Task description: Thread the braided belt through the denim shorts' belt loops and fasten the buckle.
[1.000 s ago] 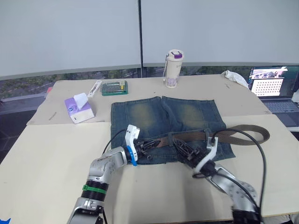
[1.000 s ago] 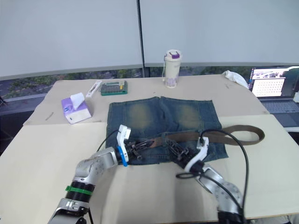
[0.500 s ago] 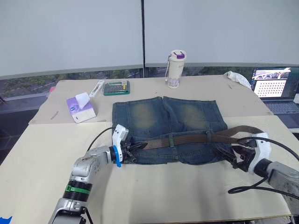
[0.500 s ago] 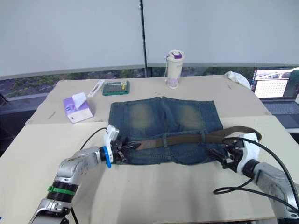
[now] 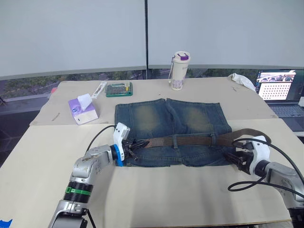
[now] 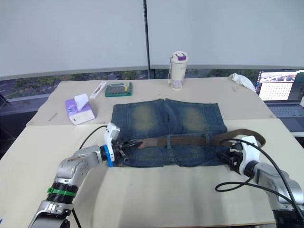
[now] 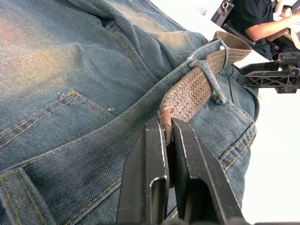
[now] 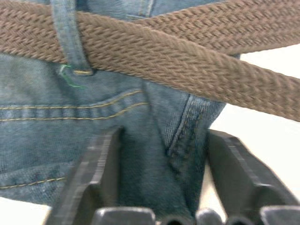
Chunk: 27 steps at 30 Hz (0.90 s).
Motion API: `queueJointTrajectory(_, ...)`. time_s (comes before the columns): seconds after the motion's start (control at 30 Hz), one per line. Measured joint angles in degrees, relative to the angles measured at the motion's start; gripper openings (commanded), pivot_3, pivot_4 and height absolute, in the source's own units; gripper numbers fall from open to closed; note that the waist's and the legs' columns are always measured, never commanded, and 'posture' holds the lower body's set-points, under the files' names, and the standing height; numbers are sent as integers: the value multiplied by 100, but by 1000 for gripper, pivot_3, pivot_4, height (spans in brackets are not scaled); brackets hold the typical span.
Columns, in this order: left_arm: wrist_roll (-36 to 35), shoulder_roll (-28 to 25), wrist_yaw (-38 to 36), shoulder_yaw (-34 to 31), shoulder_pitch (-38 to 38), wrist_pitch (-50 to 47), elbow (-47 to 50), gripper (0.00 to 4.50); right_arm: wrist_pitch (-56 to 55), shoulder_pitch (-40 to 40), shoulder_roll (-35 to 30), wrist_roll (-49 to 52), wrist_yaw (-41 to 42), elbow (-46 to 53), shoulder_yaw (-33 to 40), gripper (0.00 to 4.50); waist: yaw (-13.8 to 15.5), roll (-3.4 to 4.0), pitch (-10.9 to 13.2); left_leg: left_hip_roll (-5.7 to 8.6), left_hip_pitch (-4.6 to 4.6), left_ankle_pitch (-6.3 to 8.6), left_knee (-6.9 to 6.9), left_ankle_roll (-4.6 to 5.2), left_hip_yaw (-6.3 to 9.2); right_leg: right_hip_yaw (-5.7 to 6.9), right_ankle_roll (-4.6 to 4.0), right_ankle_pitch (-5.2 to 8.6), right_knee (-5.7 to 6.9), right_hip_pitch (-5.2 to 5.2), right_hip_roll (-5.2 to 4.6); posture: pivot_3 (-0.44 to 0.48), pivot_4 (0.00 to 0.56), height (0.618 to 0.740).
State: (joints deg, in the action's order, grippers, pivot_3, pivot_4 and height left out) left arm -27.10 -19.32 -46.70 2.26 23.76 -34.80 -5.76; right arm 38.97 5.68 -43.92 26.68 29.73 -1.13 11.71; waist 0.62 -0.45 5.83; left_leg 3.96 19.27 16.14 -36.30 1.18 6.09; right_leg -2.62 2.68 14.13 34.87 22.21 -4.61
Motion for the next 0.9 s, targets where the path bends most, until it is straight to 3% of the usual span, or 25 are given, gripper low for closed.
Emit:
queueJointTrajectory(0.17,42,148,-1,110,39,98,-29,0,-83,75,-135,-319,119,-33,-178,106,53,-23,-11,6,1,0,-5,0,4,10,0,0,-2,-6,-6,0,150,740)
queueJointTrajectory(0.2,46,184,1,114,81,106,-74,0,-108,75,-134,-350,132,-38,-181,9,61,-25,-10,8,2,0,-8,0,4,10,0,0,-2,-7,-7,0,150,740)
queueJointTrajectory(0.47,59,429,57,131,343,153,-275,0,-221,292,279,-272,-98,-531,267,9,76,-31,-10,9,2,0,-9,1,4,8,0,0,1,-6,-12,0,150,740)
queueJointTrajectory(0.6,75,687,126,207,555,207,-337,0,-95,523,656,7,-813,-1029,1128,9,179,-28,-11,19,8,3,-12,6,4,9,0,0,1,-3,-26,0,150,740)
queueJointTrajectory(0.63,73,787,198,197,636,207,-391,0,30,529,816,222,-1101,-1174,1623,9,233,-26,-12,20,11,3,-12,7,6,12,0,0,0,-2,-27,0,150,740)
queueJointTrajectory(0.83,72,924,163,225,756,174,-515,0,294,-457,711,406,-1471,-811,2776,9,297,-26,-10,23,12,6,-12,14,0,13,3,1,-3,-7,-30,0,150,740)
queueJointTrajectory(0.9,71,916,110,246,755,139,-515,0,321,-637,664,406,-1455,-701,2853,9,276,-32,-5,22,11,6,-12,14,-2,12,3,2,-3,-7,-27,0,150,740)
